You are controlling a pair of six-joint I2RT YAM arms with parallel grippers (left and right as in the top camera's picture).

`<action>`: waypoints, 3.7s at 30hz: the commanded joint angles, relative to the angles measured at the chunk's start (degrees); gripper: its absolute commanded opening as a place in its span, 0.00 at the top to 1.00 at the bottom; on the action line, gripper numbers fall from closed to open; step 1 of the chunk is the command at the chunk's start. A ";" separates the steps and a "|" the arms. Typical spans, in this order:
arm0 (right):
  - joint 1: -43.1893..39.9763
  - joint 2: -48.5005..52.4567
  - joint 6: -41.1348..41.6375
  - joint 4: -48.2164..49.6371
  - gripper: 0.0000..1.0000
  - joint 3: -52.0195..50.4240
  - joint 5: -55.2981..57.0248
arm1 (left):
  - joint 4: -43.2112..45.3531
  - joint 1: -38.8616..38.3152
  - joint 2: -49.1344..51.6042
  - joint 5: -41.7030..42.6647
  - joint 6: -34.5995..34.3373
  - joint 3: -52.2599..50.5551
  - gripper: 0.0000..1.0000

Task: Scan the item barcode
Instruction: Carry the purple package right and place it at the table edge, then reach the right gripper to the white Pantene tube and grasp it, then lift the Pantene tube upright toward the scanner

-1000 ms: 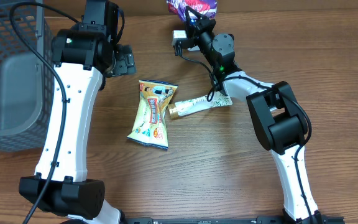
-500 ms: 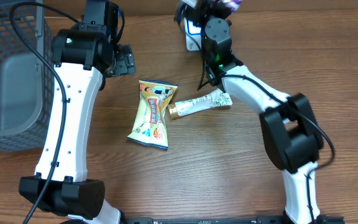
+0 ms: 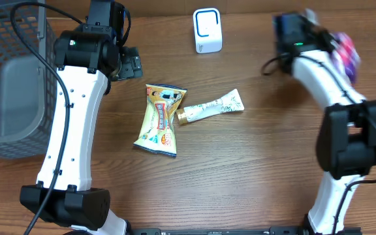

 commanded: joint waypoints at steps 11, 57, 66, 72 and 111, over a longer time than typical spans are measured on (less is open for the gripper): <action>-30.32 -0.59 29.77 -9.20 0.96 -0.92 -40.96 | 0.04 0.20 0.04 0.22 1.09 -0.04 0.00; 20.17 -13.88 79.10 -5.99 0.19 -6.62 -73.46 | 0.04 0.20 0.04 0.22 1.09 -0.04 0.00; 21.99 -5.81 83.65 -2.95 0.28 -6.62 -75.34 | 0.04 0.20 0.04 0.22 1.09 -0.04 0.00; 22.36 -2.05 85.09 -2.16 0.28 -6.62 -77.55 | 0.04 0.20 0.04 0.22 1.09 -0.04 0.00; 15.28 -0.66 49.11 -1.31 0.96 -6.64 -126.86 | 0.04 0.20 0.04 0.22 1.09 -0.04 0.00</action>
